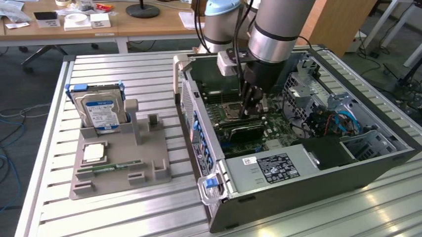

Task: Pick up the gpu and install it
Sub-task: 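Press down on the gpu until it lock into place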

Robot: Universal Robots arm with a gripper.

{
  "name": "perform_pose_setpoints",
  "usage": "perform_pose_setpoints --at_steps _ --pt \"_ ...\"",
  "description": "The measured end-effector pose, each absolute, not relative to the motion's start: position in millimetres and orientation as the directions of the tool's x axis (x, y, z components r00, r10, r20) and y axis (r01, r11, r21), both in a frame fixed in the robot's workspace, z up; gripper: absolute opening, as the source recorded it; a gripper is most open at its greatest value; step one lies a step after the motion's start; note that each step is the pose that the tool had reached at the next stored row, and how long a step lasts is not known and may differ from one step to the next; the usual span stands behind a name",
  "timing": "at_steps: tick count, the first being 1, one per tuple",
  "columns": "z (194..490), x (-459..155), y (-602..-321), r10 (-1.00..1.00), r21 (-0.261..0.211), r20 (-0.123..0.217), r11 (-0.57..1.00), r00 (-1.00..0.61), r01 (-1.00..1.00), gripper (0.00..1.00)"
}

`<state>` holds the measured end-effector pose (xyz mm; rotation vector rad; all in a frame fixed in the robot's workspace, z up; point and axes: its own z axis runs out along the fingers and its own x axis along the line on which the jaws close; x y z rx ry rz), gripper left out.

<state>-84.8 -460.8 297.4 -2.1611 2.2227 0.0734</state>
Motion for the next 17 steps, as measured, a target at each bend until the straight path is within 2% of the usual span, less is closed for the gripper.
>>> perform_pose_setpoints --at_steps 9,17 --pt "318 -85 -461 -0.998 0.006 -0.062 0.028 -0.028 -1.0 0.11" --pt "319 -85 -461 -0.998 0.006 -0.062 0.028 -0.028 -1.0 0.11"
